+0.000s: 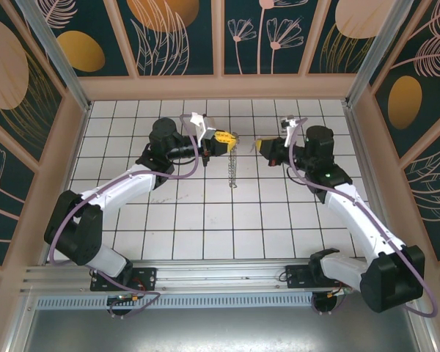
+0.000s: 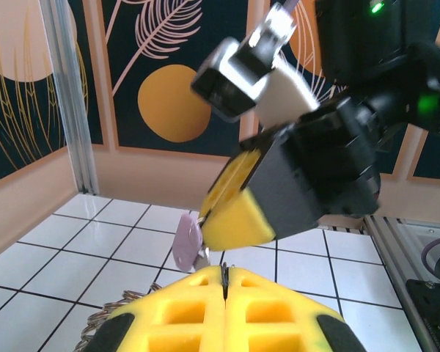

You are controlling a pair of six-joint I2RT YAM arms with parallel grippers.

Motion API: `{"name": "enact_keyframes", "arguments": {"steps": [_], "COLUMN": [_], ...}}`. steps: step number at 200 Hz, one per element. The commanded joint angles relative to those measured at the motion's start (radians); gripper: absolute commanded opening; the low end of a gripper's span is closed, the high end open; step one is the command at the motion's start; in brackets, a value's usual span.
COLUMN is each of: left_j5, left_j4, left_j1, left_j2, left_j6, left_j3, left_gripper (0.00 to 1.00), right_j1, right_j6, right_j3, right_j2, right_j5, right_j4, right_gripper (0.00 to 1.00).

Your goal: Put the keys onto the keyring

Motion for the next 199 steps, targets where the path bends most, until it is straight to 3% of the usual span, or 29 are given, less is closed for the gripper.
{"name": "enact_keyframes", "arguments": {"steps": [1,69,153,199], "left_j5": [-0.010,-0.025,-0.044,-0.047], "left_j4": [0.029,0.044,0.058,0.060], "left_j1": [-0.005,-0.004,-0.005,-0.005], "left_j2": [-0.054,-0.101,-0.135,-0.141], "left_j6": [0.019,0.016,0.014,0.012], "left_j3": [-0.013,-0.046,-0.088,-0.091], "left_gripper": [0.00,0.00,0.00,0.00], "right_j1": [-0.020,0.002,0.111,0.125], "right_j6": [0.056,-0.004,-0.041,-0.049], "right_j3": [-0.025,-0.035,0.034,0.055], "right_j2": [0.036,0.250,0.509,0.475], "right_j5": [0.083,0.217,0.286,0.281], "right_j4": [-0.186,-0.438,-0.403,-0.367], "right_gripper": [0.00,0.00,0.00,0.00]}}
